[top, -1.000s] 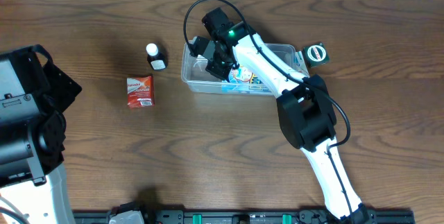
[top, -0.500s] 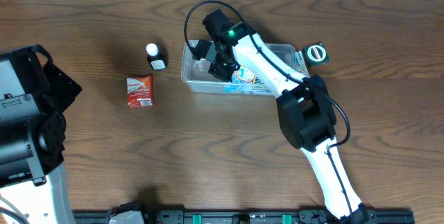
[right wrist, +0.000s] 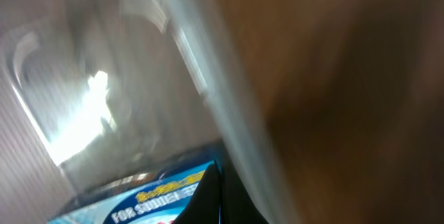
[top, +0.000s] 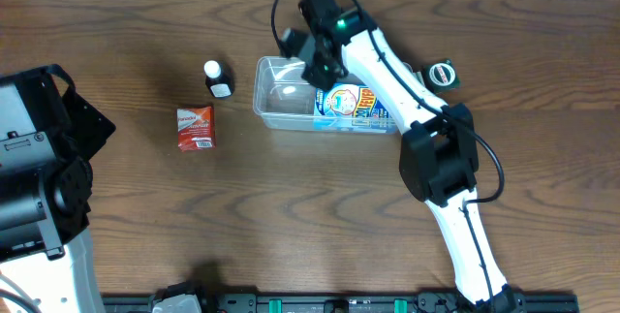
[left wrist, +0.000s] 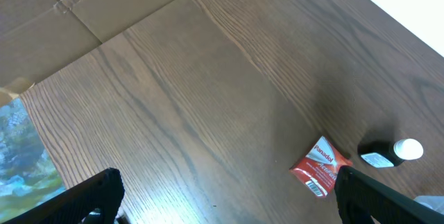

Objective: Pack container

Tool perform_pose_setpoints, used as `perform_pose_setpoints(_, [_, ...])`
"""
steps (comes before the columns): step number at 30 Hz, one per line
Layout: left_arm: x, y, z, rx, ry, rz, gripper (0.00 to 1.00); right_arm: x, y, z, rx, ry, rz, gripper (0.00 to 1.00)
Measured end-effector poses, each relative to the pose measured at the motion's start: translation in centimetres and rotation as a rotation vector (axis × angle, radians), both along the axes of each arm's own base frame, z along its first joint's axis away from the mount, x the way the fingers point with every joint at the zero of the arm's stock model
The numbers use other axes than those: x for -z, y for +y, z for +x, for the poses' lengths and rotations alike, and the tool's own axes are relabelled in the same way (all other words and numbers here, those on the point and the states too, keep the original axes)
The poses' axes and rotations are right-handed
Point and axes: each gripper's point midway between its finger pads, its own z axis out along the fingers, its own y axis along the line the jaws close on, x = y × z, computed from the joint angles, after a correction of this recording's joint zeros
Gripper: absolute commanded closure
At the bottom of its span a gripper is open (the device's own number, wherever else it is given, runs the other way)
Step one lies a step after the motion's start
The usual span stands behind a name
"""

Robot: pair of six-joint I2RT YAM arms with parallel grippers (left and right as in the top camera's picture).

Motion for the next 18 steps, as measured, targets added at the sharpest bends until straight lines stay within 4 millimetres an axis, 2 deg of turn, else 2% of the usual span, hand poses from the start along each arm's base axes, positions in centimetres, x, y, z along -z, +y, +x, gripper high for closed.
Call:
perform_pose_setpoints(4, [0.0,0.0,0.0,0.000,0.000,0.000,0.02,-5.3,1.1,2.0,0.052,-0.100,0.085,0.99])
perform_pose_setpoints(6, [0.0,0.0,0.0,0.000,0.000,0.000,0.02,-8.0,0.5,2.4,0.099,-0.122,0.119,0.98])
perform_pose_setpoints(8, [0.0,0.0,0.0,0.000,0.000,0.000,0.02,-9.6,-0.5,2.7,0.145,-0.126,0.138,0.98])
perform_pose_setpoints(9, [0.0,0.0,0.0,0.000,0.000,0.000,0.02,-10.6,-1.7,2.9,0.188,-0.123,0.148,0.95])
perform_pose_setpoints(10, [0.0,0.0,0.0,0.000,0.000,0.000,0.02,-11.3,-2.7,3.2,0.224,-0.121,0.156,0.61])
perform_pose_setpoints(11, [0.0,0.0,0.0,0.000,0.000,0.000,0.02,-11.9,-4.2,3.5,0.273,-0.116,0.165,0.39])
perform_pose_setpoints(12, [0.0,0.0,0.0,0.000,0.000,0.000,0.02,-12.5,-5.8,3.8,0.317,-0.112,0.168,0.31])
perform_pose_setpoints(15, [0.0,0.0,0.0,0.000,0.000,0.000,0.02,-13.0,-11.3,4.3,0.452,-0.070,0.152,0.27])
perform_pose_setpoints(18, [0.0,0.0,0.0,0.000,0.000,0.000,0.02,-12.4,-16.7,3.8,0.569,0.001,0.114,0.39])
